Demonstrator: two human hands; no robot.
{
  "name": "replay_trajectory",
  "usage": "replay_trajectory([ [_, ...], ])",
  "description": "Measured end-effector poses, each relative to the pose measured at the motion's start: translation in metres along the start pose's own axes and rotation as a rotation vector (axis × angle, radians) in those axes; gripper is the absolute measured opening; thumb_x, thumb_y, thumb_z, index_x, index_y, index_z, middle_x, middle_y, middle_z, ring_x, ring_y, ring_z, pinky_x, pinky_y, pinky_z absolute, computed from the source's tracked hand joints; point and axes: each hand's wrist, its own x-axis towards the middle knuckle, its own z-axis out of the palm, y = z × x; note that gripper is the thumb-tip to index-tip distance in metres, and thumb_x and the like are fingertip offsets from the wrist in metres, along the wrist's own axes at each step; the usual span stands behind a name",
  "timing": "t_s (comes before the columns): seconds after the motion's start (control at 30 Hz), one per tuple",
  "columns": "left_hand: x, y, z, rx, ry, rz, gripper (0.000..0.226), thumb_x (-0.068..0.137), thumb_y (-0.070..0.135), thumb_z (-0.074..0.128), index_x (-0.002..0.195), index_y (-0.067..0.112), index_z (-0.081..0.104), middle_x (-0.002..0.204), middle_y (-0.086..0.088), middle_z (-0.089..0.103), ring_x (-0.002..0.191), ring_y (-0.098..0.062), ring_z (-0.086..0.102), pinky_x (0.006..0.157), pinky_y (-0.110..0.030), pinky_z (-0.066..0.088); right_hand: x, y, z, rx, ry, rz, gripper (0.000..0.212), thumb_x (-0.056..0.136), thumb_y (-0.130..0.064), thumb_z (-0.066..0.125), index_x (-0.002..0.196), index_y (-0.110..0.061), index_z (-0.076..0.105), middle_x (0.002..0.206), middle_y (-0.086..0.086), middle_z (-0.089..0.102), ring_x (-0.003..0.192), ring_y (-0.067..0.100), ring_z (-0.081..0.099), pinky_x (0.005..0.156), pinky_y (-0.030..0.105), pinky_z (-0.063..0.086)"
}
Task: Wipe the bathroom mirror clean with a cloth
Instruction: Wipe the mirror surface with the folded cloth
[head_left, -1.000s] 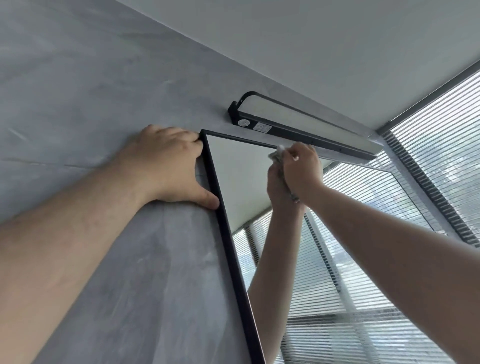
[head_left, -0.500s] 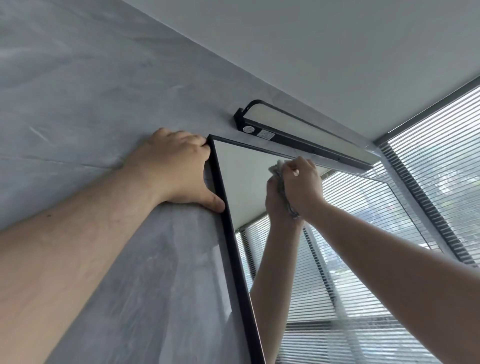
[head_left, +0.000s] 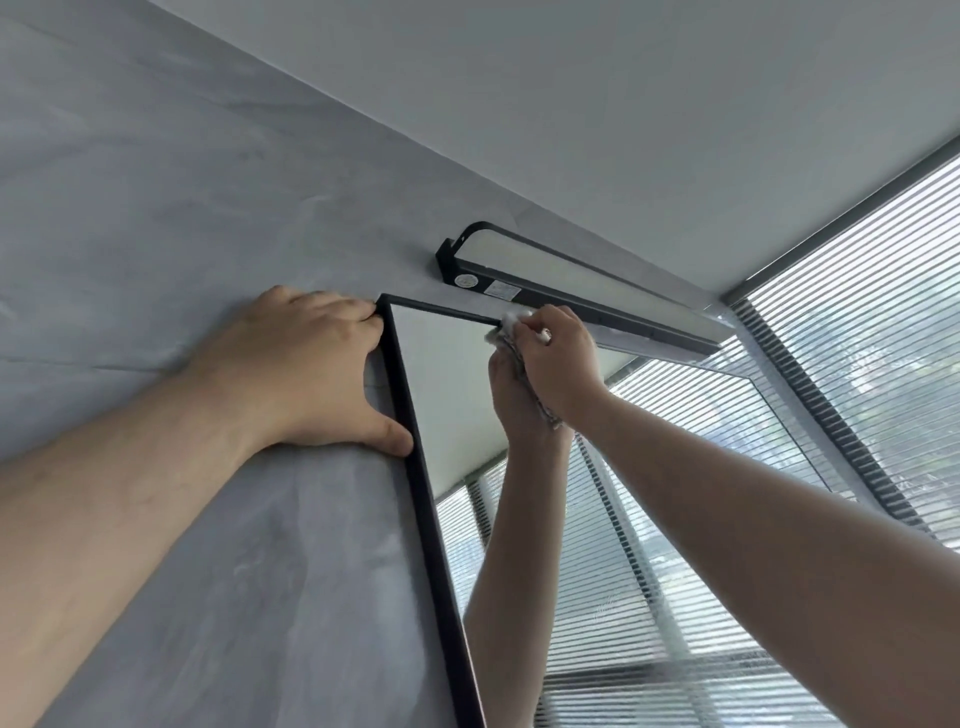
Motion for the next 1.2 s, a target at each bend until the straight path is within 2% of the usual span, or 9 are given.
replay_trajectory([
  [0.2, 0.002, 0.001, 0.001, 0.016, 0.011, -0.001, 0.130, 0.035, 0.099, 0.021, 0.142, 0.029, 0.044, 0.152, 0.014, 0.038, 0.138, -0.012, 0.036, 0.108, -0.034, 0.030, 0.013, 0.084, -0.036, -0.184, 0.024, 0.206, 0.035, 0.100, -0.045, 0.050, 0.107, -0.020, 0.074, 0.117, 0.002, 0.063, 0.108, 0.023, 0.058, 0.086, 0.030, 0.039],
  [0.3, 0.003, 0.000, 0.001, 0.011, 0.015, -0.001, 0.131, 0.034, 0.100, 0.022, 0.142, 0.029, 0.044, 0.153, 0.014, 0.037, 0.138, -0.013, 0.036, 0.108, -0.035, 0.030, 0.016, 0.100, -0.044, -0.054, 0.006, 0.331, 0.029, 0.100, -0.043, 0.052, 0.114, -0.023, 0.070, 0.118, -0.004, 0.060, 0.111, 0.018, 0.057, 0.097, 0.028, 0.039],
  [0.4, 0.004, 0.001, 0.001, 0.015, 0.015, 0.004, 0.131, 0.035, 0.099, 0.021, 0.144, 0.029, 0.043, 0.155, 0.014, 0.034, 0.139, -0.013, 0.034, 0.108, -0.035, 0.029, 0.018, 0.100, -0.045, 0.198, -0.001, 0.444, 0.036, 0.093, -0.047, 0.063, 0.107, -0.015, 0.067, 0.099, 0.003, 0.066, 0.092, 0.019, 0.063, 0.081, 0.028, 0.047],
  [0.57, 0.001, 0.001, 0.000, 0.014, 0.015, 0.006, 0.132, 0.035, 0.099, 0.021, 0.144, 0.027, 0.043, 0.155, 0.011, 0.035, 0.139, -0.014, 0.035, 0.109, -0.035, 0.028, -0.007, 0.086, -0.067, 0.302, -0.170, 0.449, 0.024, 0.104, -0.015, 0.049, 0.106, 0.006, 0.061, 0.081, 0.012, 0.055, 0.068, 0.015, 0.054, 0.051, 0.015, 0.044],
  [0.73, 0.002, 0.000, 0.000, 0.009, 0.025, 0.016, 0.127, 0.035, 0.099, 0.023, 0.135, 0.026, 0.052, 0.142, 0.011, 0.048, 0.130, -0.015, 0.044, 0.103, -0.035, 0.032, -0.055, 0.084, -0.092, 0.244, -0.195, 0.460, 0.023, 0.101, 0.004, 0.038, 0.110, 0.000, 0.059, 0.090, 0.002, 0.052, 0.075, 0.009, 0.049, 0.051, 0.006, 0.042],
  [0.83, 0.003, -0.001, 0.000, -0.006, 0.039, 0.022, 0.117, 0.036, 0.099, 0.028, 0.122, 0.026, 0.056, 0.125, 0.012, 0.055, 0.121, -0.016, 0.048, 0.096, -0.035, 0.034, -0.066, 0.096, -0.094, 0.204, -0.152, 0.465, 0.032, 0.097, 0.007, 0.039, 0.109, -0.009, 0.063, 0.110, -0.002, 0.050, 0.089, 0.004, 0.052, 0.061, 0.008, 0.043],
  [0.97, 0.002, -0.001, 0.000, -0.009, 0.030, 0.026, 0.118, 0.038, 0.099, 0.031, 0.126, 0.025, 0.055, 0.130, 0.011, 0.053, 0.125, -0.016, 0.046, 0.100, -0.036, 0.034, -0.037, 0.082, -0.079, 0.211, -0.153, 0.427, 0.028, 0.102, -0.001, 0.043, 0.081, -0.002, 0.062, 0.075, 0.006, 0.053, 0.061, 0.010, 0.054, 0.046, 0.014, 0.041],
  [1.07, 0.000, 0.000, -0.002, -0.024, 0.020, 0.017, 0.119, 0.038, 0.098, 0.031, 0.129, 0.024, 0.054, 0.132, 0.010, 0.052, 0.126, -0.017, 0.045, 0.102, -0.036, 0.033, -0.005, 0.069, -0.064, 0.196, -0.118, 0.464, 0.027, 0.105, -0.012, 0.045, 0.095, 0.002, 0.065, 0.078, 0.017, 0.057, 0.064, 0.023, 0.054, 0.048, 0.020, 0.041],
  [1.2, 0.000, 0.000, -0.003, -0.031, 0.005, 0.016, 0.119, 0.040, 0.097, 0.035, 0.132, 0.023, 0.054, 0.137, 0.009, 0.051, 0.129, -0.017, 0.044, 0.105, -0.036, 0.032, -0.004, 0.064, -0.055, 0.197, -0.073, 0.505, 0.027, 0.105, -0.014, 0.044, 0.112, -0.001, 0.067, 0.087, 0.016, 0.062, 0.063, 0.020, 0.058, 0.054, 0.029, 0.046],
])
